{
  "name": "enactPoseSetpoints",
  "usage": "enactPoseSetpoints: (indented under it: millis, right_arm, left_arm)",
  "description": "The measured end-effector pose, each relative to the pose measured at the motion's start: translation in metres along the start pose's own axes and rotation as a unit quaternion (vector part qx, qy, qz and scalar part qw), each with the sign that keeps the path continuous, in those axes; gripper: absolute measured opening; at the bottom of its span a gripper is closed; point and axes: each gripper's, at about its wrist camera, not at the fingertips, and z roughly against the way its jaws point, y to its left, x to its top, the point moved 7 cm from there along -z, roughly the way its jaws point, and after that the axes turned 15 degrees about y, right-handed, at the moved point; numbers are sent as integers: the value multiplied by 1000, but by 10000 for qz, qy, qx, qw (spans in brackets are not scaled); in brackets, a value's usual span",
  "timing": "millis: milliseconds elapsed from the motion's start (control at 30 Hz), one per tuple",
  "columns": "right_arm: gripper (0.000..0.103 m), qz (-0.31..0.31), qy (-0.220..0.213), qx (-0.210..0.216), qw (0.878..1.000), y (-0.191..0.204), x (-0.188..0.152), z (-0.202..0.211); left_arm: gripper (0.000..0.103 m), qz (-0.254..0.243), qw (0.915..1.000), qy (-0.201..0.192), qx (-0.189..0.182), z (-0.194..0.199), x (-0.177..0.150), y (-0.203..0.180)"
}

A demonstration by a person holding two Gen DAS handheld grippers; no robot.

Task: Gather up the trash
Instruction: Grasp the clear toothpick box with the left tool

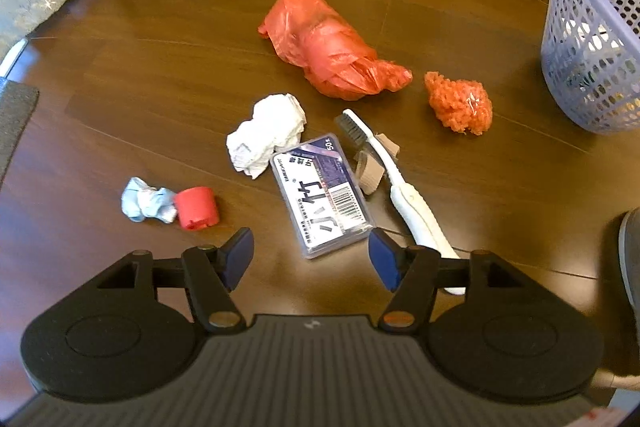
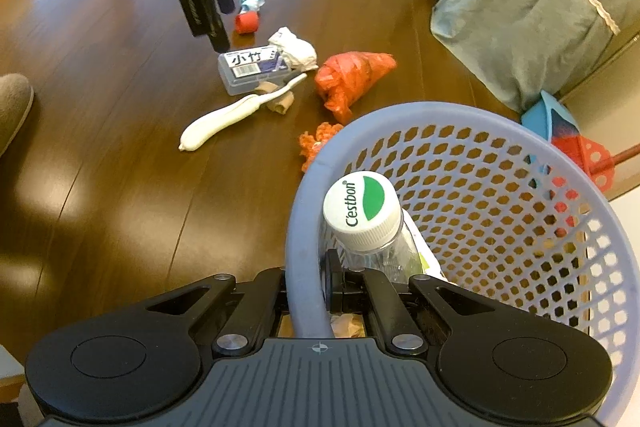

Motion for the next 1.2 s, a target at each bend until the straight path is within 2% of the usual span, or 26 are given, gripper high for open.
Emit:
enactPoseSetpoints:
  millis: [300, 567, 700, 833, 900, 1200]
  right_arm:
    - [0, 58, 47, -13, 10000, 3, 4, -3]
    - [0, 94, 70, -22, 9999, 3, 4, -3]
    - [0, 108, 76, -32, 9999, 3, 4, -3]
    - [0, 71, 74, -28, 9999, 4, 4, -4]
    - [0, 66, 72, -32, 9999, 4, 5, -4]
    - [0, 132, 98, -47, 9999, 7, 5, -4]
  left_arm:
    - [67, 350, 9992, -136, -138, -21, 9, 1]
    - [67, 532, 9980, -135, -308, -42, 19, 0]
    - [67, 413, 9988, 6, -256, -55, 19, 0]
    - [58, 110, 9999, 18, 68, -55, 13, 3]
    - [53, 55, 9999, 33, 91, -56, 10, 5]
    - [53, -152, 9998, -17, 83, -62, 12, 4]
